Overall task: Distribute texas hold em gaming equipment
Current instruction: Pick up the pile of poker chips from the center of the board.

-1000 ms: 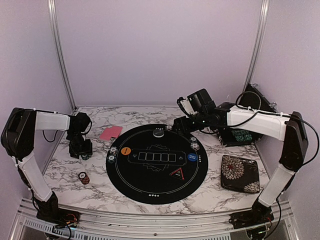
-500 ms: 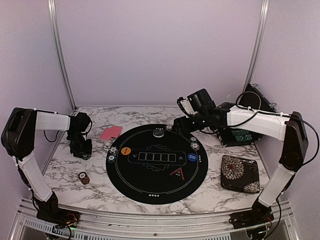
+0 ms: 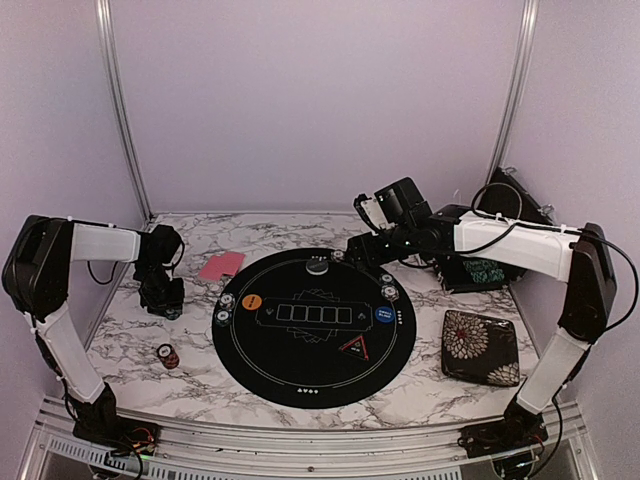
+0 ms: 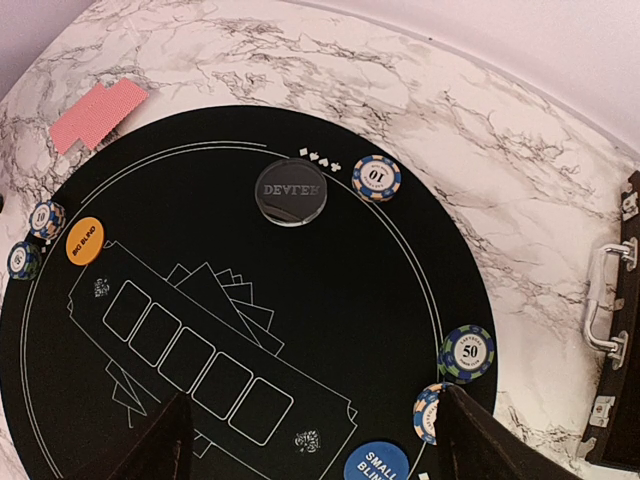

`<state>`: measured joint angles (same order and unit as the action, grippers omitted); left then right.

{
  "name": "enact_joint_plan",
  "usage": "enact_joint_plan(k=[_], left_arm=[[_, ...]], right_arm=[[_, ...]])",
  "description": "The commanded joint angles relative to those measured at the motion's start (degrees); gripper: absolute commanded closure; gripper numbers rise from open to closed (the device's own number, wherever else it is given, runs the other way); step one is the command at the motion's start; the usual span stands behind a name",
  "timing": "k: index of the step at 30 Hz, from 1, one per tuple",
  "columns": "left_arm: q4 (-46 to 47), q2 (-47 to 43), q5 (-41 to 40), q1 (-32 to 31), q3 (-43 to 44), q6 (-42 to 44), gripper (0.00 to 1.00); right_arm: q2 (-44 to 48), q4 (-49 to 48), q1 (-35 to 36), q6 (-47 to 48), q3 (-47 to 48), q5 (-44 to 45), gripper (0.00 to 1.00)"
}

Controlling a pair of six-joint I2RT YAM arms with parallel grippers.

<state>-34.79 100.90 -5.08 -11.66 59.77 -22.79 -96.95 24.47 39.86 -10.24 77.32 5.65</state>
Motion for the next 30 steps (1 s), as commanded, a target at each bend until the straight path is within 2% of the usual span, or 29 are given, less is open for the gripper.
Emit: enact_joint_plan(k=[1,18,30], left_arm=[[-3.0,-0.8,-1.1,-0.4,0.3,0.8,0.63],[-6.1,-1.2,-2.0,-2.7,4.8,0.0,0.63],[-9.7,2.2,-2.6,-6.0,13.4,-0.2,0.63]], right_arm=[[1.7,0.2,-0.2,0.2,0.5,0.6,0.19],[1.8,-0.2,-0.3,0.6,0.3,0.5,0.19],[2.1,-1.4,-0.8,0.5,-0.9,-0.1,0.19]])
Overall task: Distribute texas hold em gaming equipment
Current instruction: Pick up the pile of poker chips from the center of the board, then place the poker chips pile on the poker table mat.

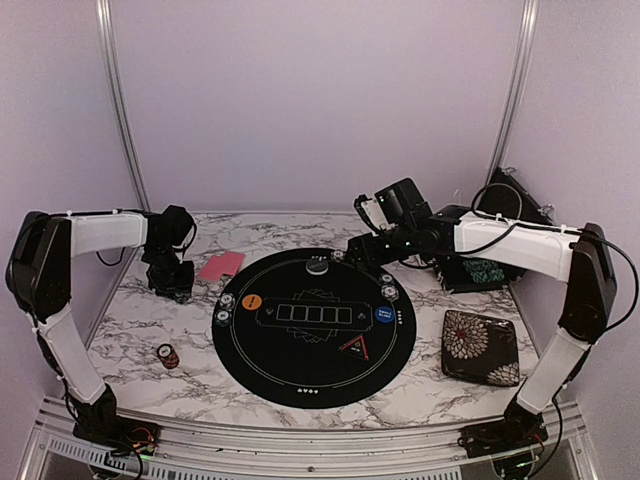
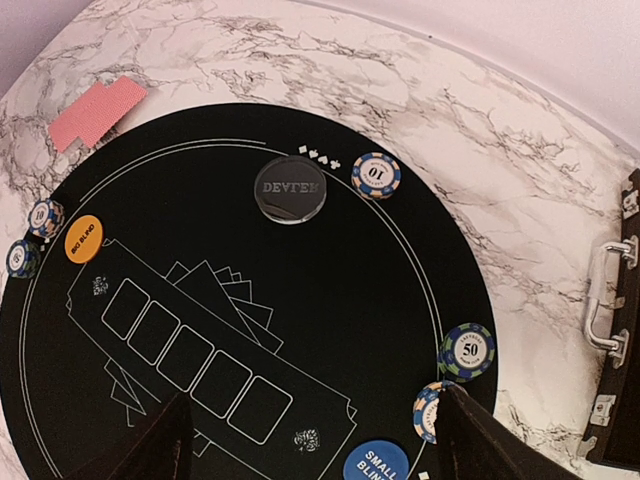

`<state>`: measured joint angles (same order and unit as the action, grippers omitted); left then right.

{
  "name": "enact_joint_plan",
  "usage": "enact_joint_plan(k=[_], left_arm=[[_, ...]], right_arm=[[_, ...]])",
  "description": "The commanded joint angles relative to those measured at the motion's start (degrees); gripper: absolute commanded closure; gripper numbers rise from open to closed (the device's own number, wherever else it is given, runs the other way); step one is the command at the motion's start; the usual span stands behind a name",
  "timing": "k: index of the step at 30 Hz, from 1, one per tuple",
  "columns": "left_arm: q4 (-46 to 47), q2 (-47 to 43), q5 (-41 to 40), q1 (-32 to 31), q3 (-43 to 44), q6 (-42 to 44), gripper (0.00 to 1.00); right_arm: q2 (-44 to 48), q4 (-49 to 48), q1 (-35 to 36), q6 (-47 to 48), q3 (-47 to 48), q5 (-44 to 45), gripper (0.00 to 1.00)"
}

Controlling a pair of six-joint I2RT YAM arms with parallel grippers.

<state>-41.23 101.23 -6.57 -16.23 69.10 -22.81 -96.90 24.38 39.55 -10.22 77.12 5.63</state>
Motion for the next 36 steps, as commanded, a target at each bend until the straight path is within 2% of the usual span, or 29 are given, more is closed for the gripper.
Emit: enact_joint_plan(k=[1,15,31,36], left_arm=[[-3.6,2.5,-1.2,-1.9,5.2,-0.1,0.63],[-9.2,15.4,-1.2,-9.8,25.3,-0.8,0.64],[-18.1,37.4,0.2,-20.6,59.4,-1.9,0.64],[-18.7,41.8,2.3,-23.4,65.0,-3.1,0.64]], right_arm=[[2.1,-1.3,-0.6,0.4,-0.9,-0.1,0.19],[3.5,-2.7,-1.8,0.1,-3.6,-0.6,0.19],[4.9,-3.3,-2.7,-0.3,-6.2,-0.6,0.19],[5.3,-3.3,-2.9,-0.4,-6.8,-0.6,0.19]])
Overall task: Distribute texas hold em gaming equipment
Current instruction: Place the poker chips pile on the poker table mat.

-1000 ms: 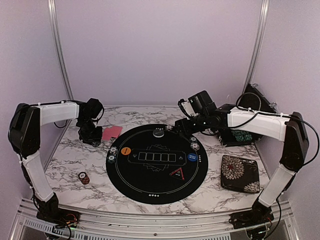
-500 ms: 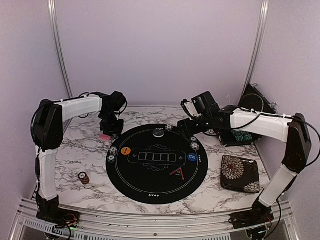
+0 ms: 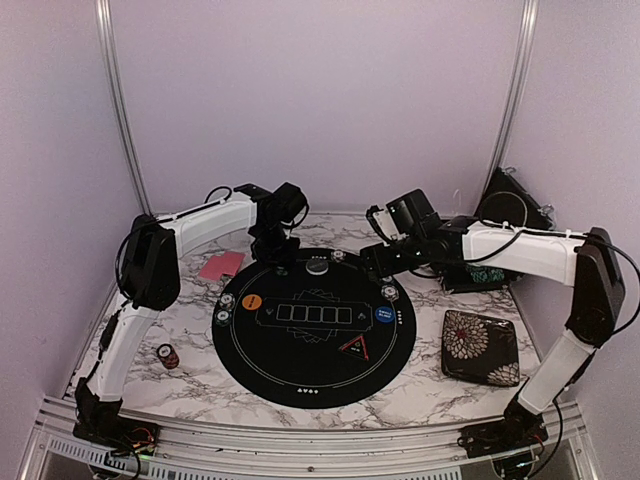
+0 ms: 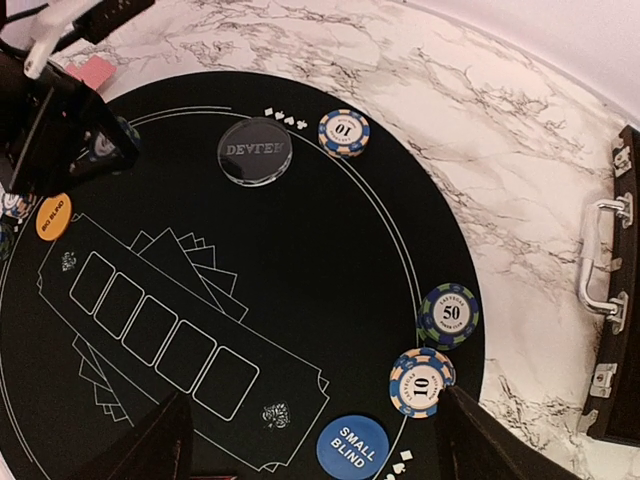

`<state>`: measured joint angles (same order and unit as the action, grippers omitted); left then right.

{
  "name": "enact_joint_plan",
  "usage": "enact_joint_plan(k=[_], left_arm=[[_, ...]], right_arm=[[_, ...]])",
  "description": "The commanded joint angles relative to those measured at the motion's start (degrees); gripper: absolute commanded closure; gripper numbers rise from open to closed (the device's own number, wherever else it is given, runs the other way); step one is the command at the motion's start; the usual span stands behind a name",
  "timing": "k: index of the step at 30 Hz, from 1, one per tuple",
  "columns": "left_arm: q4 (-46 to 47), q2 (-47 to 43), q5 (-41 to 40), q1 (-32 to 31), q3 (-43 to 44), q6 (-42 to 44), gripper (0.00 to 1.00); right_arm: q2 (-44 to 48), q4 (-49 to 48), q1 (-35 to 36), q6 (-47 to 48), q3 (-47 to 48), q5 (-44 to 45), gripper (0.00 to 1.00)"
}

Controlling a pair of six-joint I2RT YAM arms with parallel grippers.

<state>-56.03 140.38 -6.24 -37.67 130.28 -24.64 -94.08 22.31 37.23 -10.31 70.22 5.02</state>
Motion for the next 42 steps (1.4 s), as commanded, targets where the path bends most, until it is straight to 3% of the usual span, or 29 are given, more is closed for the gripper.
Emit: enact_joint_plan(k=[1,16,42], left_arm=[[-3.9,3.1,2.3,-2.4,4.3,-1.4,0.64],[-3.8,5.9,2.3,-4.8,4.1,-1.2,0.63],[-3.7,3.8,1.0,-4.9,3.7,-0.4,0.46]], right_arm=[[2.5,-1.3,-0.6,-0.3,0.0,0.0,0.19],[2.5,-1.1,-0.7,-0.3,-0.3,-0.1,0.19],[2.6,0.2,-0.5,-0.6,0.8,0.3,0.19]])
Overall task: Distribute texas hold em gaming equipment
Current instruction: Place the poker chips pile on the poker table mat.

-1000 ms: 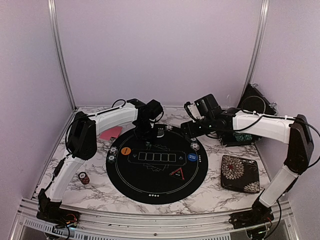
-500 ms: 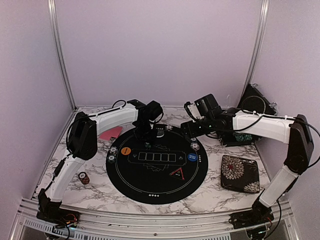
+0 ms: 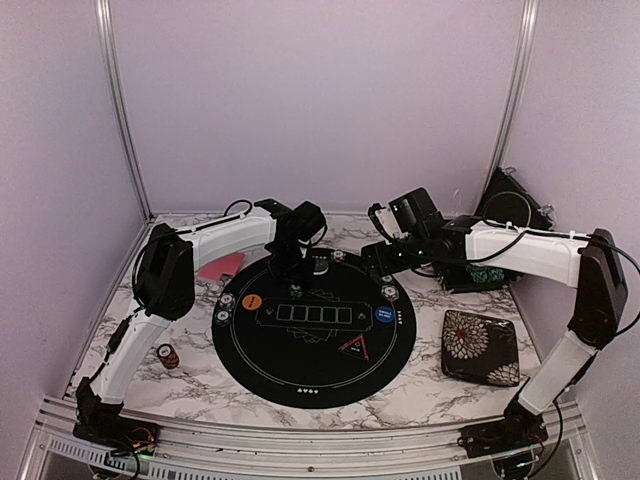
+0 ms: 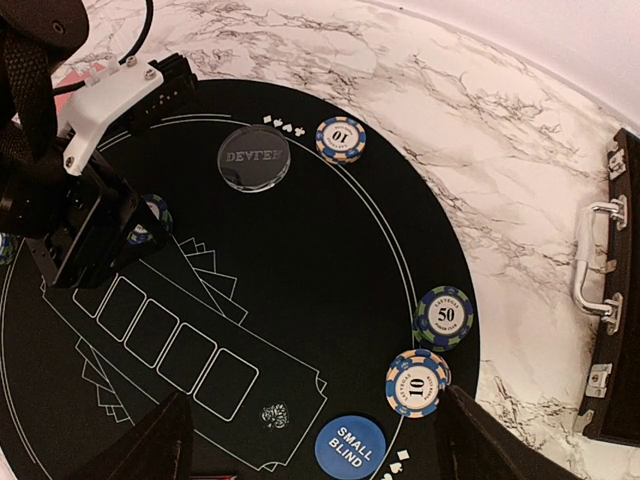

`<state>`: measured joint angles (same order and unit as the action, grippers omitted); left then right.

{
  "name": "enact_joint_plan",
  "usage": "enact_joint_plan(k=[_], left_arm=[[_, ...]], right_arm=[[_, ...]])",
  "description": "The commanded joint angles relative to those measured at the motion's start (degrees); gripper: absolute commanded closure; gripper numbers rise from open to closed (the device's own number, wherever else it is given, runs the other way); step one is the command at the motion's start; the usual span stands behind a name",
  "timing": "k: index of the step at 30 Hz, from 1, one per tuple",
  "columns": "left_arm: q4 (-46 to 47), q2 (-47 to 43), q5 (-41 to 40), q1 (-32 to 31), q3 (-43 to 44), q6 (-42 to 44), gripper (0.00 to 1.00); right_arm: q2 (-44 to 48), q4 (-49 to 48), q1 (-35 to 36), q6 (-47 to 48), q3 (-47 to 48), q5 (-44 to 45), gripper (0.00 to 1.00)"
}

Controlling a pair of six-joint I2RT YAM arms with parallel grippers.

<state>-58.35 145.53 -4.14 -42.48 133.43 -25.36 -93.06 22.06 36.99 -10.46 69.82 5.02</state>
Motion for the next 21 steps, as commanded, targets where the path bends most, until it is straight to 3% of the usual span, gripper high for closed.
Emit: enact_joint_plan(k=[1,10,21], left_arm=[[-1.4,-1.9,-1.2,-0.1,0.6,0.3,0.45],[1.0,-10.3,-1.2,0.7,-2.8,0.5,0.39],[14.0,-32.8,1.0,7.0,-28.5,-0.6,0.37]], right_arm=[[1.4,0.4,-0.2,-0.5,1.3,0.3,0.19],[-1.3,1.4,1.3,-1.4,3.4,0.7,0.19],[-10.3,4.3,6.9,-3.1,11.8,2.2,0.2]])
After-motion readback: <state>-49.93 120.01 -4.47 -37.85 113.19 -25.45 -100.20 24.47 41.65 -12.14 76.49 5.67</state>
